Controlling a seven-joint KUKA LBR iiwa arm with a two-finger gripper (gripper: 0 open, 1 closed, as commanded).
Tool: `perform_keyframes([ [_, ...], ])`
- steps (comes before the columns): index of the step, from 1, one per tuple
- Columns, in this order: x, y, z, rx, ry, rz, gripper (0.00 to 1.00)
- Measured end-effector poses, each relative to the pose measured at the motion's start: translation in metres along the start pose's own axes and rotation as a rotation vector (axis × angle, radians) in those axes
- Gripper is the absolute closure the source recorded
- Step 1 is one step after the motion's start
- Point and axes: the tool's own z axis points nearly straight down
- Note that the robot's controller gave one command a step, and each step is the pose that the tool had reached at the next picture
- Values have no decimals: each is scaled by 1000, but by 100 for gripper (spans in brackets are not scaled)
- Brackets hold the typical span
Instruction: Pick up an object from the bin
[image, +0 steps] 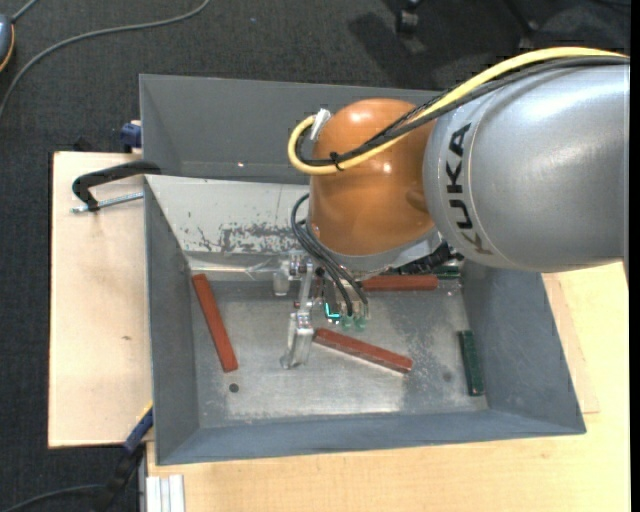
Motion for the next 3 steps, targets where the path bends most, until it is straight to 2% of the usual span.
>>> perform_keyframes([
  [1, -10, 1, 8, 0, -7, -27, 0],
  [2, -29, -4, 144, 1, 0, 111, 0],
  [3, -60, -100, 100, 2, -18, 123, 0],
])
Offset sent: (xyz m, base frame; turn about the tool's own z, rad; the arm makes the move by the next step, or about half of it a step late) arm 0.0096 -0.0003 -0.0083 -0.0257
